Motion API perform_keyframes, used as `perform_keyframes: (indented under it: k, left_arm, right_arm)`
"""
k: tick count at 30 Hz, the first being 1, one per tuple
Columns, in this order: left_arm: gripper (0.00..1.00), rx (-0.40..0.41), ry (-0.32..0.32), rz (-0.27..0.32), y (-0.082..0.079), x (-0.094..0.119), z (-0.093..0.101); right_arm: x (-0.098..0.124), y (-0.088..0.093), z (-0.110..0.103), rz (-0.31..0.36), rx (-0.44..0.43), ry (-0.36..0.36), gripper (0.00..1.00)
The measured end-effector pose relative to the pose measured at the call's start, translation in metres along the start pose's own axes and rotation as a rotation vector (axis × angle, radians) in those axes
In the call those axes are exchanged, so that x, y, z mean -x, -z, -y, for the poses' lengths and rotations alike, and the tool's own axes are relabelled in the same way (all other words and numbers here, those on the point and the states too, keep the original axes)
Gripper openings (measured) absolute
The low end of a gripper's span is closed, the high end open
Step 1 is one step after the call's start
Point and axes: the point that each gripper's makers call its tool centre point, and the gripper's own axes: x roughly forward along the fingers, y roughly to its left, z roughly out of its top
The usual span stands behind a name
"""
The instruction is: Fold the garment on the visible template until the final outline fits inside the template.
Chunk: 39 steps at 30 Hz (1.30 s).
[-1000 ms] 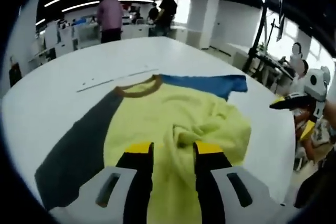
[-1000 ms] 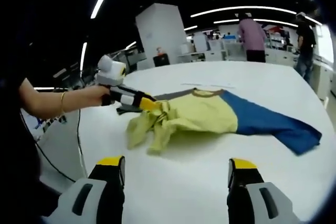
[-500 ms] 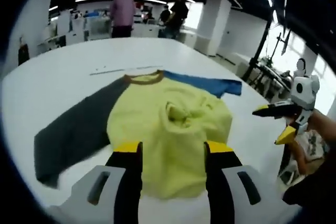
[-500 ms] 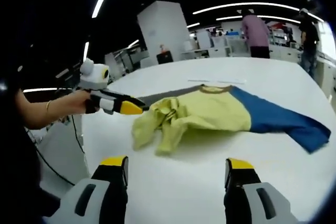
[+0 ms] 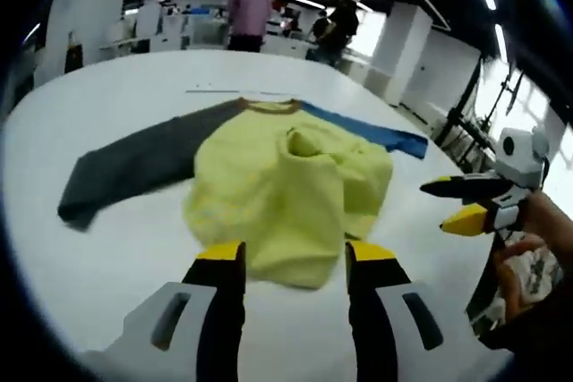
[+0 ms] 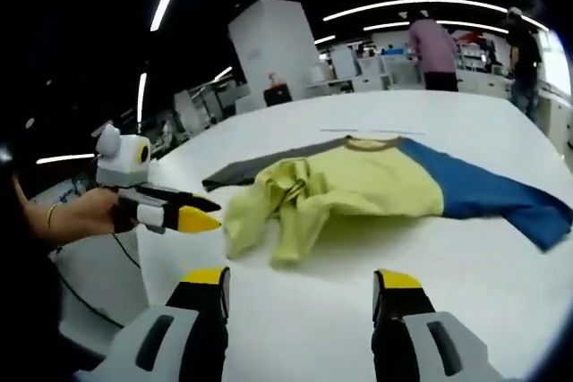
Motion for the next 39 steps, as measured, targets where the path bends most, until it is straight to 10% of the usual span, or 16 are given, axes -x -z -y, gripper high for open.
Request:
perform_keyframes:
  k: [32,39]
  left_arm:
    - [0.23,0.106,-0.207,-0.054,0.032,-0.013,-0.006]
    - [0.01,0.07,-0.267,-0.102,0.037,-0.009,-0.009]
  right_arm:
    - [-0.059,0.012,-0.005,-0.014,-0.013,0.113,0.28]
    - [-0.068,0.014,-0.005,-0.019,-0.01,0.15,0.17]
